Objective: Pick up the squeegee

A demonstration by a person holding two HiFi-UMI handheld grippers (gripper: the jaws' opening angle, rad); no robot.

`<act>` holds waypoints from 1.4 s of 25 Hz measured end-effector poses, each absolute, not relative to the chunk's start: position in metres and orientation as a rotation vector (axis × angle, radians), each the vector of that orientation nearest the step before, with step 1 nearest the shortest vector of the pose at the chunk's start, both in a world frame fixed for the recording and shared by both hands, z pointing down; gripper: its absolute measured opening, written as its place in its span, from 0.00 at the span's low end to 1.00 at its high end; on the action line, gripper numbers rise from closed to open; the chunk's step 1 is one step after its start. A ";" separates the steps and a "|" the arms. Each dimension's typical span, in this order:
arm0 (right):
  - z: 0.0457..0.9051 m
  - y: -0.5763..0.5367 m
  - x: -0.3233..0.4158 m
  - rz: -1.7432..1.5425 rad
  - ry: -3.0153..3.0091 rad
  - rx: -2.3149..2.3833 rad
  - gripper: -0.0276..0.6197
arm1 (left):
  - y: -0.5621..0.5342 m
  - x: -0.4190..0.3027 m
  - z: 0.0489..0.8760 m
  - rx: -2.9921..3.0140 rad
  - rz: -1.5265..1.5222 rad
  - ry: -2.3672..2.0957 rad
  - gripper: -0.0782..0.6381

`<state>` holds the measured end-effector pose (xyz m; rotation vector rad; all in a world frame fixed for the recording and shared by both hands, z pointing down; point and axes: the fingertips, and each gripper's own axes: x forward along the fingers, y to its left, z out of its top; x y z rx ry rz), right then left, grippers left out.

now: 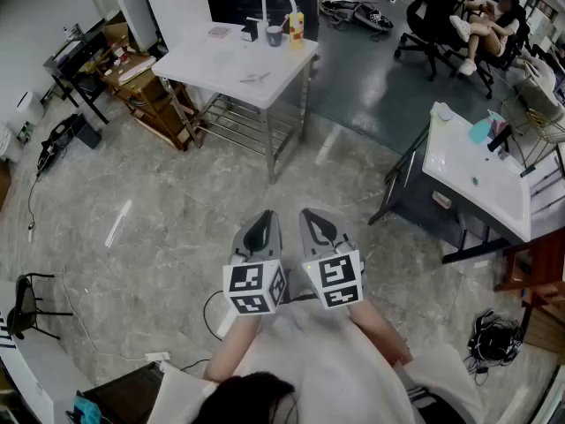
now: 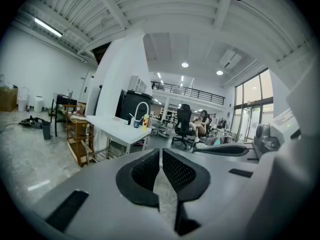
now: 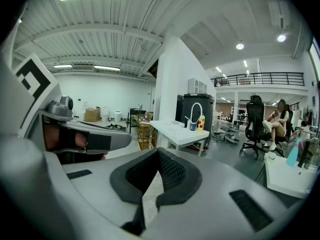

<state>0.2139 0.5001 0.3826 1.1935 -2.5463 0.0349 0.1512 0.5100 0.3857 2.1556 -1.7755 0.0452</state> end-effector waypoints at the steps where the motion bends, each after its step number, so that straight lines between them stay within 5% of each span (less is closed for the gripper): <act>1: 0.383 0.498 0.213 0.048 -2.547 1.199 0.08 | 0.509 0.150 0.387 2.156 0.047 -1.773 0.16; 35: 0.412 0.332 0.095 0.273 -2.491 1.271 0.09 | 0.330 0.036 0.423 2.145 0.126 -1.613 0.16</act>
